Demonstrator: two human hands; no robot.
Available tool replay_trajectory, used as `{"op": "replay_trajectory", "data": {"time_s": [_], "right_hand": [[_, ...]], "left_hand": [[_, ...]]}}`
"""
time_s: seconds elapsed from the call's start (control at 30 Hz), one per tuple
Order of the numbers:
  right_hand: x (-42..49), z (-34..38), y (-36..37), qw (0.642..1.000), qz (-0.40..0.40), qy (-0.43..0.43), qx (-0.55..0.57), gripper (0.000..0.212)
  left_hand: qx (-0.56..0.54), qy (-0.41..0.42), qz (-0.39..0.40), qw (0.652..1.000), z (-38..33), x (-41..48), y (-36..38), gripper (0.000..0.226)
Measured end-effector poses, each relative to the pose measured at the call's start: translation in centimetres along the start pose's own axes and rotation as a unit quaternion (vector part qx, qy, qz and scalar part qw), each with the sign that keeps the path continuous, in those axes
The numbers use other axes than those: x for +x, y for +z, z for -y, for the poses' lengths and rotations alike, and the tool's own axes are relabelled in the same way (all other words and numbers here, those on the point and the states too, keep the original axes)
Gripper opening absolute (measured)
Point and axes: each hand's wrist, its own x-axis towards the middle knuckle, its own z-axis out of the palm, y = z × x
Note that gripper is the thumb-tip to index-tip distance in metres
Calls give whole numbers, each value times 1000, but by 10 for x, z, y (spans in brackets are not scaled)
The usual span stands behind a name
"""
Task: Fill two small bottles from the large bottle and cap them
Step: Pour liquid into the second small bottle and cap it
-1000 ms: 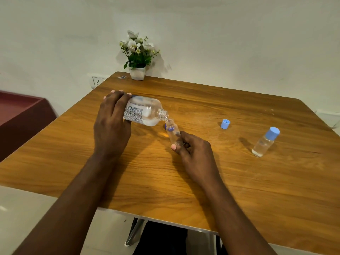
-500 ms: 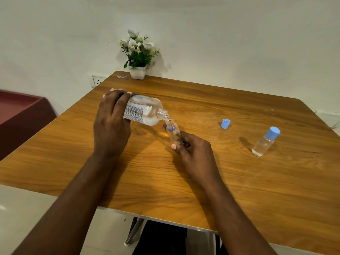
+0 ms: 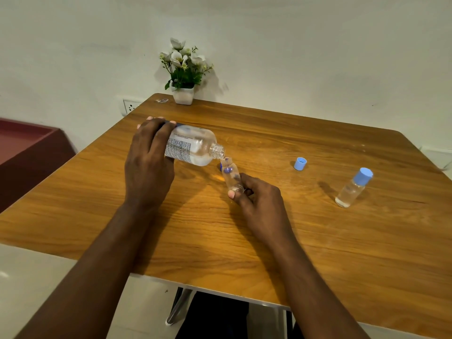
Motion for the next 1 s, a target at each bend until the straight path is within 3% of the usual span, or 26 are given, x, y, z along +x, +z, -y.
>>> {"op": "replay_trajectory", "data": {"time_s": [1.0], "right_hand": [[0,0,1,1000,-7,0,-2,25]], "left_hand": [[1,4,-9,1000,1,0,1,50]]}}
